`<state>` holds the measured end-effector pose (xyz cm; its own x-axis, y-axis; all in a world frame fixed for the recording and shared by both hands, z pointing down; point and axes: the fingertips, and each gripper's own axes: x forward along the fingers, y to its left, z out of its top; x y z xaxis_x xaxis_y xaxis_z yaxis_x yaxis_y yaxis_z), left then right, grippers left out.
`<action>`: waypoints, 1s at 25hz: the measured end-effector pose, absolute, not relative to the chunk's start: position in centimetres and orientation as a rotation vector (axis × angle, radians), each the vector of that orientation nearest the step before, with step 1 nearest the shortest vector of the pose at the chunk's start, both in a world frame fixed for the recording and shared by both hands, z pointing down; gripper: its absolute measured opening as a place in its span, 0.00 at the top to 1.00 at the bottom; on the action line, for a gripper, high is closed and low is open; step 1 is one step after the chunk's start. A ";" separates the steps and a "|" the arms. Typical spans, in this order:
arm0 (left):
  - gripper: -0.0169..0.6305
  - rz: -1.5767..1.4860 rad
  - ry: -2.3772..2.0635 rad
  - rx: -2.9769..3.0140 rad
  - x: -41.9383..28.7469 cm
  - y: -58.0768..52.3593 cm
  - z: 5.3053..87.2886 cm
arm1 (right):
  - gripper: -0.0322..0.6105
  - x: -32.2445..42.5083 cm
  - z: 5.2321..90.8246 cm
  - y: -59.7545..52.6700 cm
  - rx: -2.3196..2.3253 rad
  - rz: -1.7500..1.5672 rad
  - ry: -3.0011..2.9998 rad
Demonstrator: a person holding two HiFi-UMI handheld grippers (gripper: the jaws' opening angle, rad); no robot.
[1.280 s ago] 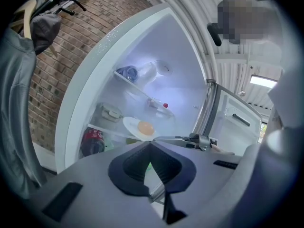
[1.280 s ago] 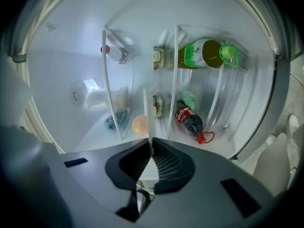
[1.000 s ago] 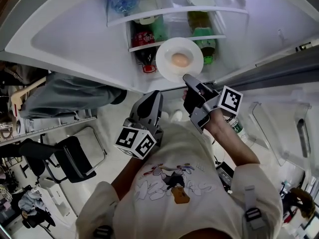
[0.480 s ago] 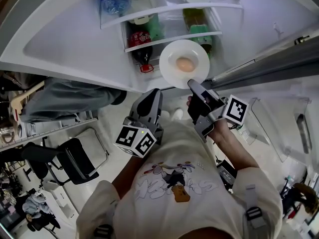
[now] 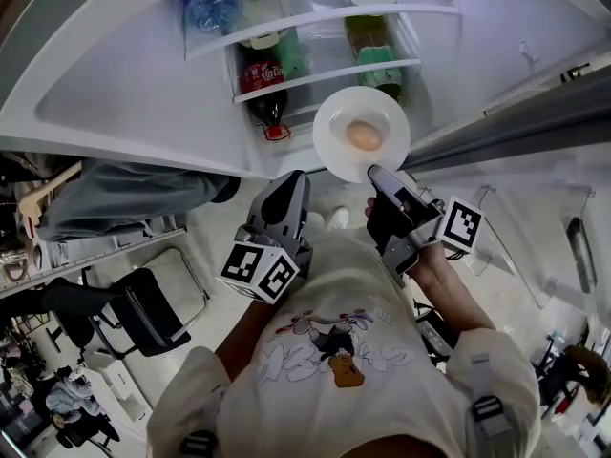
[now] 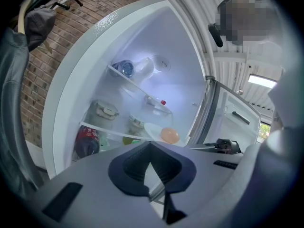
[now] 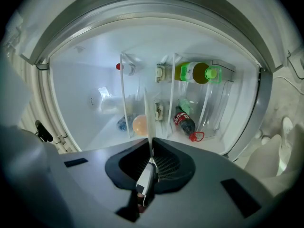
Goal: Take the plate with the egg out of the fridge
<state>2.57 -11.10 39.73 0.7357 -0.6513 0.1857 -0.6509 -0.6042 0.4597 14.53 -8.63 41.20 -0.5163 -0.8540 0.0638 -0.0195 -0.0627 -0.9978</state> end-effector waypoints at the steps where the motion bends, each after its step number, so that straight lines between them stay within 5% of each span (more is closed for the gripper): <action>1: 0.98 -0.001 -0.985 2.431 2.6 -11.2 39.7 | 0.91 14.5 41.2 -8.5 -0.954 -1.658 1.571; 25: 0.98 0.008 -0.976 2.429 2.9 -11.6 40.0 | 0.91 14.6 41.4 -8.7 -0.944 -1.663 1.559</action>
<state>2.85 -11.56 39.97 0.7406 -0.6439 0.1919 -0.6471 -0.6066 0.4619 14.55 -8.72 41.40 -0.5207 -0.8513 0.0646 -0.0097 -0.0697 -0.9975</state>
